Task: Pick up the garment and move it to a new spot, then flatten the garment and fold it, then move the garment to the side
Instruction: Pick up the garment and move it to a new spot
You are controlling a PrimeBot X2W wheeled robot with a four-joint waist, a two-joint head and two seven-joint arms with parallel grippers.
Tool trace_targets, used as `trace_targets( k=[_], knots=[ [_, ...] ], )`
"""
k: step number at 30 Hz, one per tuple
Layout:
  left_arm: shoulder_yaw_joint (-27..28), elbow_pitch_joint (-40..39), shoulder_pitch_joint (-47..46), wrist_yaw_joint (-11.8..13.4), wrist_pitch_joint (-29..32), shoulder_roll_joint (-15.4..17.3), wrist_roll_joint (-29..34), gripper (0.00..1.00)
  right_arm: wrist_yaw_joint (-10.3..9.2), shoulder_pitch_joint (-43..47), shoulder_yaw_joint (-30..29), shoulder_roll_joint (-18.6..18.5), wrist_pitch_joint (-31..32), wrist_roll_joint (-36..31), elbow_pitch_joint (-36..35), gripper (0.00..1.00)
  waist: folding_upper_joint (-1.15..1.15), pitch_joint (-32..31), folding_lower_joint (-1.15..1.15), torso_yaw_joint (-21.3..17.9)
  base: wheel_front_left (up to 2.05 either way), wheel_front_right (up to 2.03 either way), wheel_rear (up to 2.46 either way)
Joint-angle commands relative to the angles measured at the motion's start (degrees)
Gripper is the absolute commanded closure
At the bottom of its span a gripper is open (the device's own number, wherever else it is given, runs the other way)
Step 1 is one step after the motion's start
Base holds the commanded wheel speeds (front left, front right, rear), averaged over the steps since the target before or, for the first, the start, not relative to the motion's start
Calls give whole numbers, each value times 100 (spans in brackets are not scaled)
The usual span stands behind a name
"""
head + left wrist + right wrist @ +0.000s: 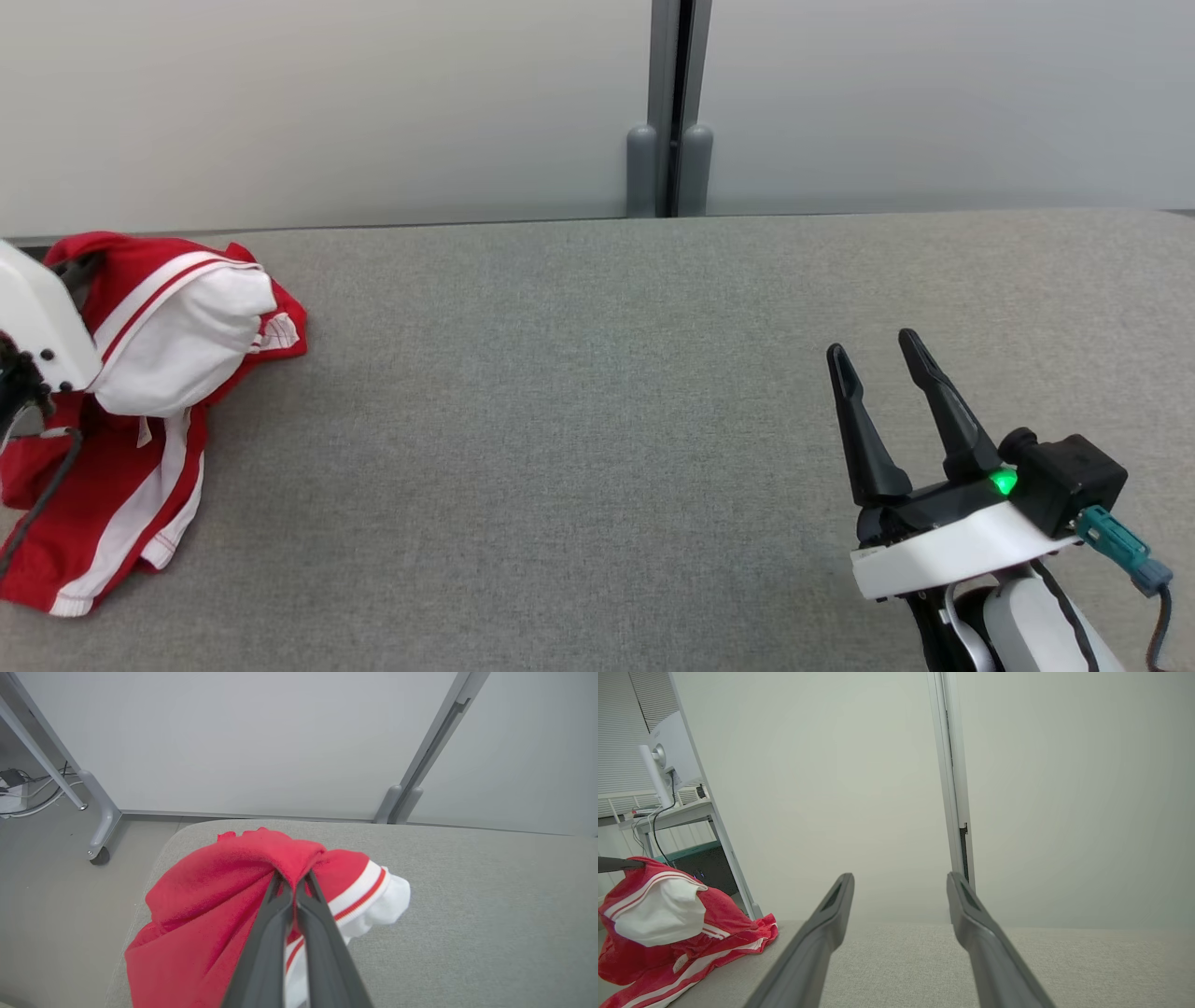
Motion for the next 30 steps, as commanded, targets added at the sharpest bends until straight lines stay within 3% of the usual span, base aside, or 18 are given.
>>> trace_targets(
  k=[1,4,13,18,23,28,30],
  knots=[
    [-129,-228,-131,-17,29,-19,-133,100,11,102,-46,-10,-28,26,-6,0,0,-212,0,-110,0,0,0],
    [-453,-790,-205,-17,125,-18,-275,100,11,186,-112,16,-28,1,-43,0,0,-324,0,-251,0,0,0],
    [-1024,-2658,-94,-13,413,-559,-995,100,11,287,-254,-24,-28,-77,-129,0,0,-422,0,-870,0,0,0],
    [-1215,-3318,206,69,341,-778,-1007,100,11,290,-351,-53,-27,-94,-199,0,0,-333,0,-1208,0,0,0],
    [-1368,-3261,862,113,111,-844,-955,100,11,320,-407,-72,-27,-96,-209,0,0,-207,0,-1449,0,0,0],
    [-1573,-2471,1552,181,-365,-594,-404,100,11,360,-405,-83,-28,-109,-158,0,0,-114,0,-1546,0,0,0],
    [-1550,-2011,1766,190,-614,-658,-414,100,11,366,-396,-81,-28,-112,-135,0,0,-87,0,-1530,0,0,0]
  ],
)
